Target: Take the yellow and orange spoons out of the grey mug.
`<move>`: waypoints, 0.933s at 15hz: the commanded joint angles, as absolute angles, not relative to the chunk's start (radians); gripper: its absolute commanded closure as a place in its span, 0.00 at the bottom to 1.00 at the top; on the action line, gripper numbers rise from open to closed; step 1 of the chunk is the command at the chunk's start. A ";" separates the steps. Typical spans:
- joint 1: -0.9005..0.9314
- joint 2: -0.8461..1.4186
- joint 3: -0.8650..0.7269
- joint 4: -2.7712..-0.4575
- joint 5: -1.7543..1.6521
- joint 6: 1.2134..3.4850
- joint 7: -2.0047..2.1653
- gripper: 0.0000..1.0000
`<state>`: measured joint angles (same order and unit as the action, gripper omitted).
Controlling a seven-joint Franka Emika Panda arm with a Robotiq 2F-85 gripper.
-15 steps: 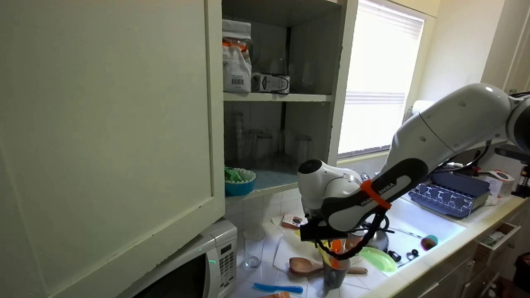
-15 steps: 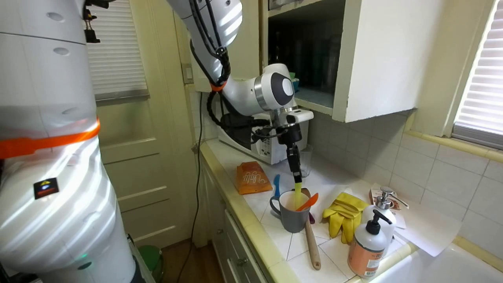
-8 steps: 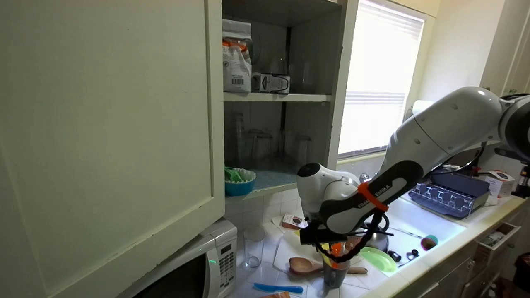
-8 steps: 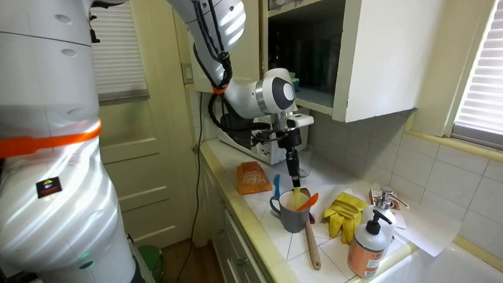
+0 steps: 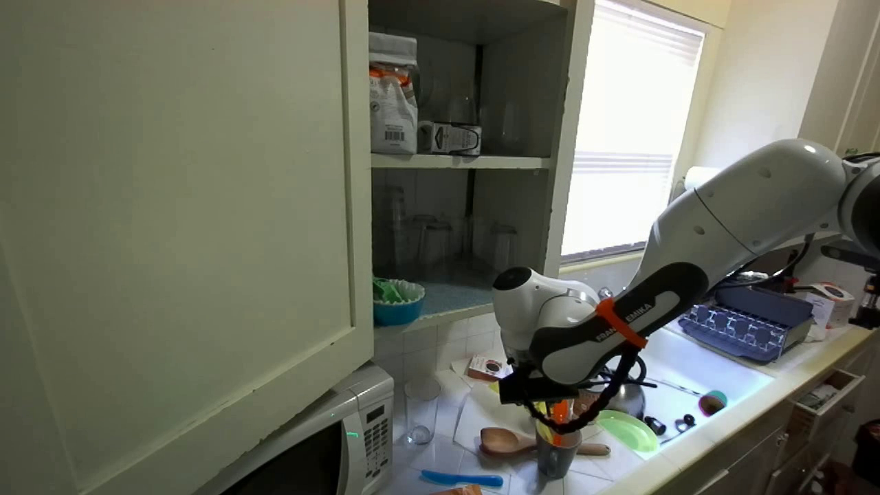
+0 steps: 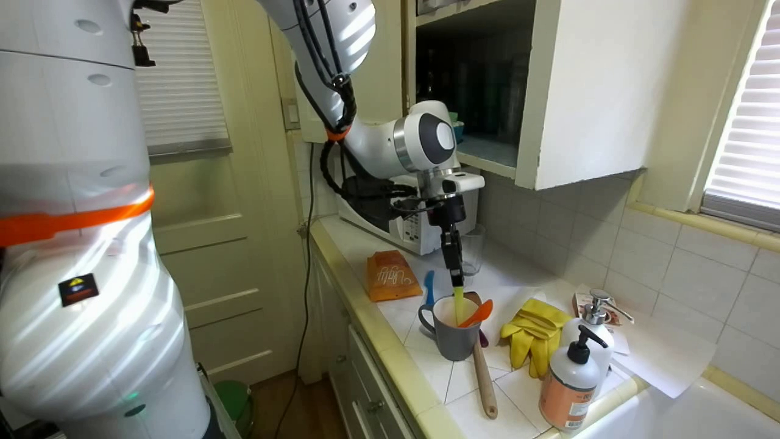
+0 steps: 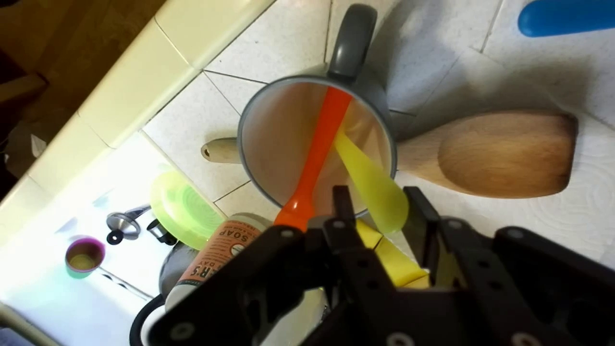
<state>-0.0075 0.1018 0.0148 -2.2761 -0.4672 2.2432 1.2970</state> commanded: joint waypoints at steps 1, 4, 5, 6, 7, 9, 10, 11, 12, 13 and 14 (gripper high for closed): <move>0.005 0.057 -0.002 -2.303 -0.435 2.217 1.266 0.75; 0.001 0.040 -0.007 -2.316 -0.434 2.223 1.255 0.85; 0.000 0.034 -0.008 -2.322 -0.435 2.224 1.251 0.97; -0.001 0.028 -0.010 -2.328 -0.439 2.225 1.249 0.97; -0.002 0.022 -0.012 -2.334 -0.439 2.225 1.245 0.99; -0.004 0.009 -0.014 -2.349 -0.445 2.225 1.242 0.97; -0.005 -0.002 -0.014 -2.359 -0.443 2.227 1.234 0.97; -0.003 -0.018 -0.011 -2.369 -0.442 2.223 1.232 0.97; -0.002 -0.034 -0.009 -2.377 -0.437 2.222 1.229 0.97; -0.001 -0.060 -0.005 -2.388 -0.443 2.222 1.232 0.97; -0.001 -0.085 -0.001 -2.397 -0.447 2.221 1.237 0.97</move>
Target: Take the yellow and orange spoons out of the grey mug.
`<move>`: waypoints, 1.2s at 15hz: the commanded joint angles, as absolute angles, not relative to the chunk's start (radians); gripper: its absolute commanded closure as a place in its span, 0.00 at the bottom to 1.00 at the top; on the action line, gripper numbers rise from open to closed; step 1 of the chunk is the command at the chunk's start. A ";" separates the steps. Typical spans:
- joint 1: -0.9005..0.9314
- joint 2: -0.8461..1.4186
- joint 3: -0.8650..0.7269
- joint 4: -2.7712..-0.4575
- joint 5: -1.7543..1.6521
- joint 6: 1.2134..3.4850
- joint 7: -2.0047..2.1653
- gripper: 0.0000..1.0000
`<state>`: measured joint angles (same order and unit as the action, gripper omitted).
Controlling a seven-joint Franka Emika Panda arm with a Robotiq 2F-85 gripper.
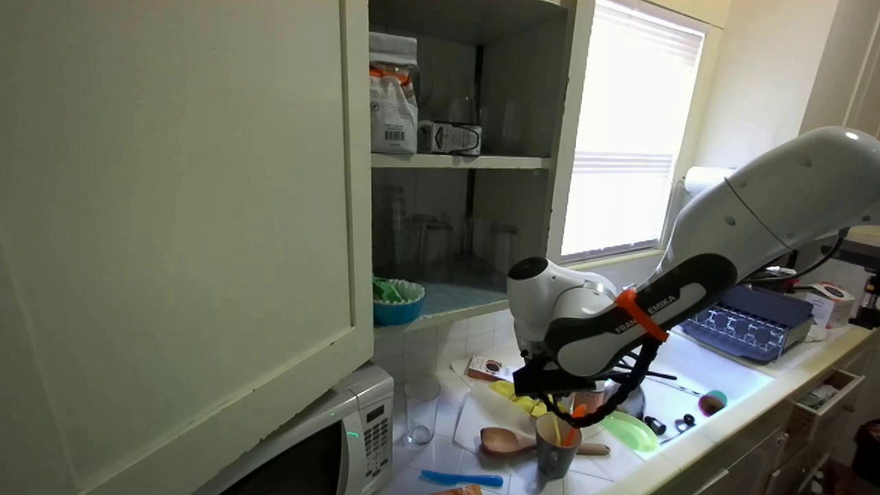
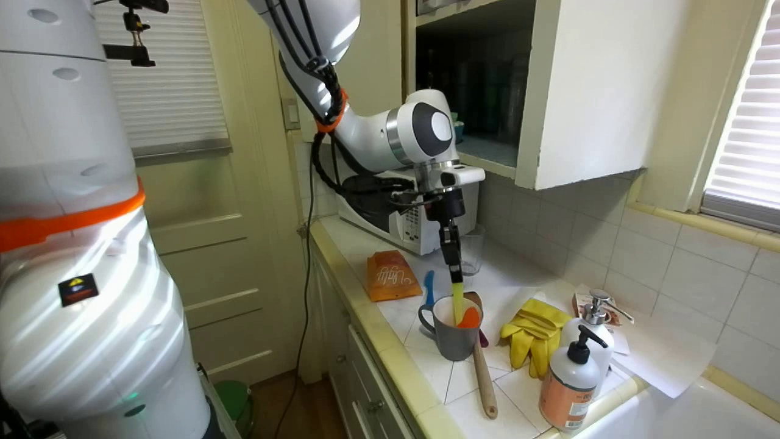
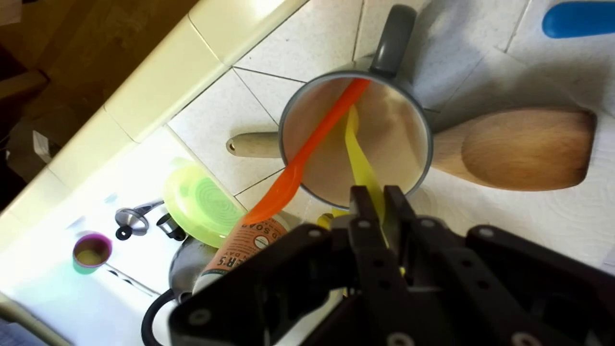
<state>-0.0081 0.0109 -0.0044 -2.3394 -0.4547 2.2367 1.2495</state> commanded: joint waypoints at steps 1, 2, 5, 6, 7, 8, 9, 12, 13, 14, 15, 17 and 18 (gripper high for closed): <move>-0.001 -0.113 0.003 -2.404 -0.448 2.223 1.240 0.97; -0.003 -0.142 0.009 -2.410 -0.453 2.225 1.244 0.97; -0.011 -0.210 0.030 -2.416 -0.469 2.241 1.251 0.97; -0.014 -0.229 0.040 -2.416 -0.484 2.248 1.253 0.97; -0.011 -0.245 0.054 -2.417 -0.495 2.255 1.251 0.97; -0.009 -0.258 0.071 -2.416 -0.512 2.261 1.249 0.97; -0.008 -0.265 0.088 -2.414 -0.531 2.269 1.245 0.97; -0.007 -0.232 0.146 -2.388 -0.636 2.290 1.223 0.97; -0.005 -0.207 0.163 -2.375 -0.674 2.288 1.221 0.97; -0.002 -0.189 0.177 -2.367 -0.718 2.280 1.222 0.97; 0.000 -0.154 0.190 -2.355 -0.768 2.274 1.230 0.97; 0.010 -0.101 0.199 -2.342 -0.873 2.283 1.234 0.97; 0.015 -0.077 0.200 -2.330 -0.941 2.278 1.247 0.97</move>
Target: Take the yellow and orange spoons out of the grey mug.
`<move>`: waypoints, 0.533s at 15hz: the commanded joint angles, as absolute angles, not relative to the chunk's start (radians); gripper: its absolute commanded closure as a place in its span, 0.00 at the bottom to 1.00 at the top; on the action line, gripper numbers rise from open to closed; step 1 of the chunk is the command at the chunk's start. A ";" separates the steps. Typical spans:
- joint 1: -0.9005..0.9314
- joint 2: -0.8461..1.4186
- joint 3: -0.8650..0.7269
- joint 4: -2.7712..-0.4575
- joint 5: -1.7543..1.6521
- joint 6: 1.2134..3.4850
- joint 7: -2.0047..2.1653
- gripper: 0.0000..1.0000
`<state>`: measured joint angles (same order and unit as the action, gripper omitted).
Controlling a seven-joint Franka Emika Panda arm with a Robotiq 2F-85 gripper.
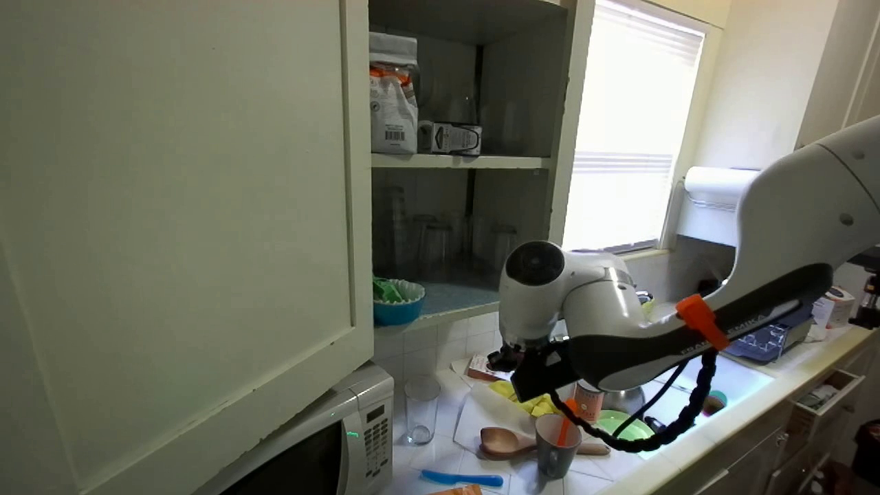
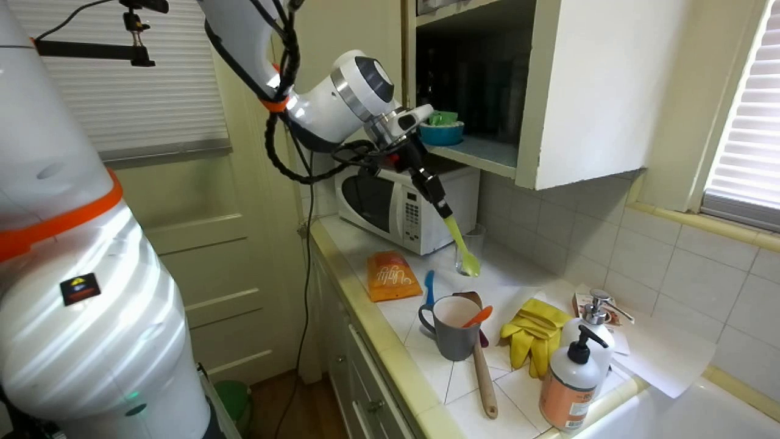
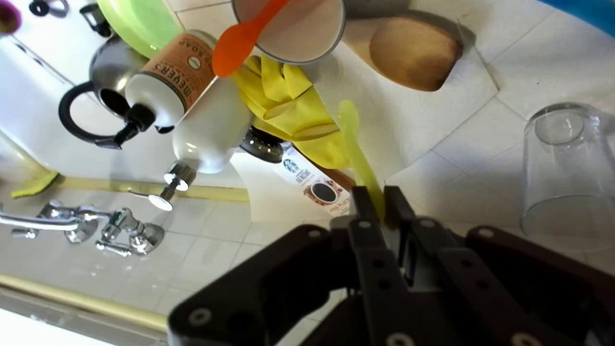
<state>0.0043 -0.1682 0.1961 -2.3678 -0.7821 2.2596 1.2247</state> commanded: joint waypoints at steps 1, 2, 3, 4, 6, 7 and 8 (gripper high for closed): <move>0.025 -0.062 0.196 -2.322 -0.996 2.284 1.242 0.97; 0.035 -0.049 0.190 -2.317 -1.049 2.298 1.240 0.97; 0.043 -0.035 0.184 -2.312 -1.095 2.311 1.240 0.97; 0.050 -0.023 0.178 -2.312 -1.108 2.334 1.231 0.97; 0.059 0.007 0.162 -2.318 -1.053 2.429 1.203 0.97; 0.063 -0.032 0.164 -2.325 -1.059 2.358 1.220 0.89; 0.066 -0.019 0.160 -2.325 -1.058 2.388 1.217 0.89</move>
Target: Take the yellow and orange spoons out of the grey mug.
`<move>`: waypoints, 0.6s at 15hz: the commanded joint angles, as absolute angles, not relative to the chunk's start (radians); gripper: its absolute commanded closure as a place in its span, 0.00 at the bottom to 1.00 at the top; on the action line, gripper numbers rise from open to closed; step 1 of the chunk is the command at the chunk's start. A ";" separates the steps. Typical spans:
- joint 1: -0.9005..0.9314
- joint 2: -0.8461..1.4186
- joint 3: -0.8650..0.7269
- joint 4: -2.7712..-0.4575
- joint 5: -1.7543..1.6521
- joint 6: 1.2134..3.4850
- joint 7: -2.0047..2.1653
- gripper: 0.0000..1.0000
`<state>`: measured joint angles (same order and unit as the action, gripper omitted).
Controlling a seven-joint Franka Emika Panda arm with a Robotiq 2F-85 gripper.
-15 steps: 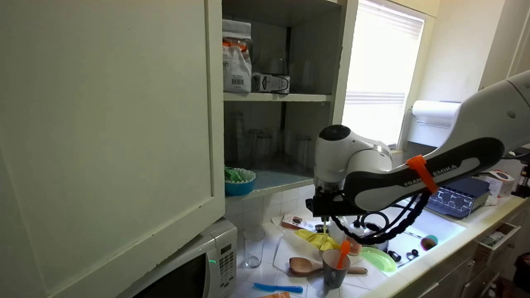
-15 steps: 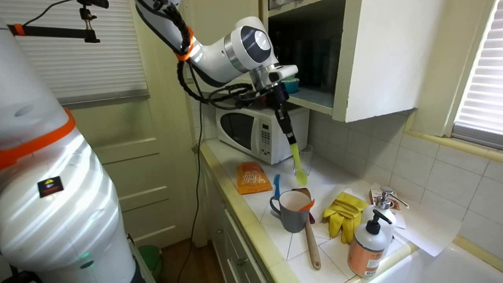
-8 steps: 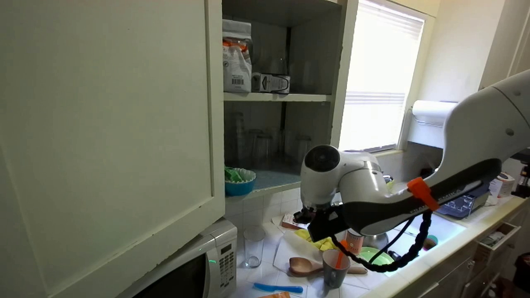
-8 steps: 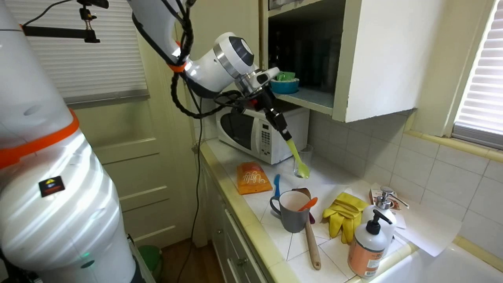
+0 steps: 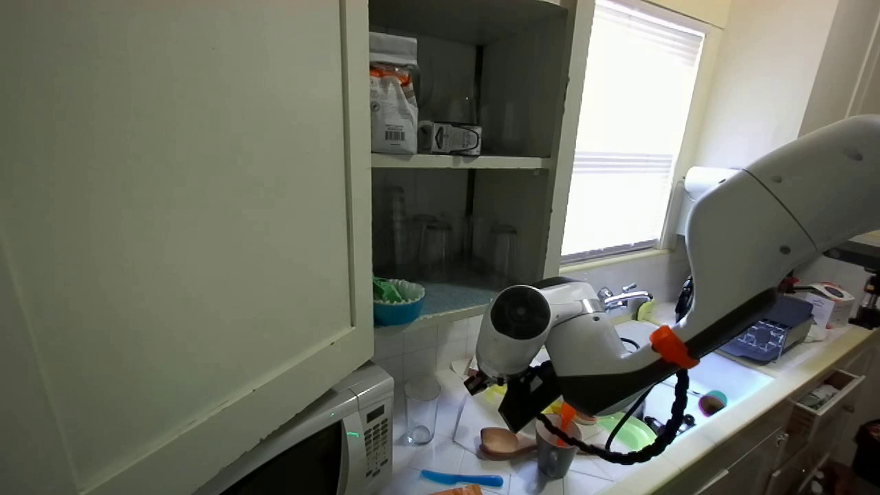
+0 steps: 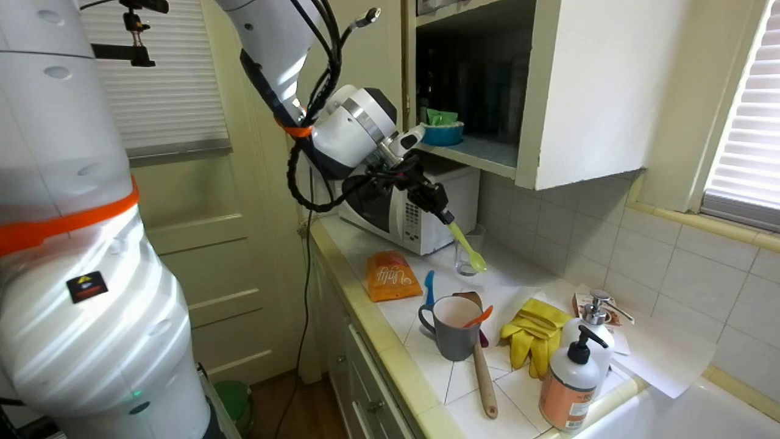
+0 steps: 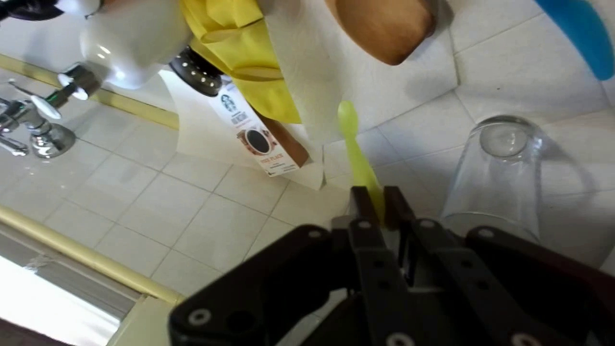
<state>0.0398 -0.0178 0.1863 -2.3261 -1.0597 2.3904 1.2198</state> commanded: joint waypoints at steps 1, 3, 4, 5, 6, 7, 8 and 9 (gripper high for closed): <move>0.068 -0.009 0.158 -2.325 -1.057 2.402 1.217 0.89; 0.068 -0.002 0.156 -2.324 -1.057 2.408 1.215 0.89; 0.068 -0.001 0.156 -2.324 -1.057 2.408 1.214 0.97; 0.060 -0.003 0.146 -2.345 -1.077 2.383 1.230 0.97; 0.061 0.014 0.143 -2.342 -1.106 2.333 1.245 0.97; 0.061 0.030 0.138 -2.339 -1.114 2.324 1.252 0.97; 0.064 0.053 0.135 -2.329 -1.133 2.293 1.264 0.97; 0.066 0.081 0.130 -2.314 -1.153 2.274 1.276 0.97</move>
<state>0.0441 0.0145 0.1518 -2.3370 -1.0846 2.3338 1.2205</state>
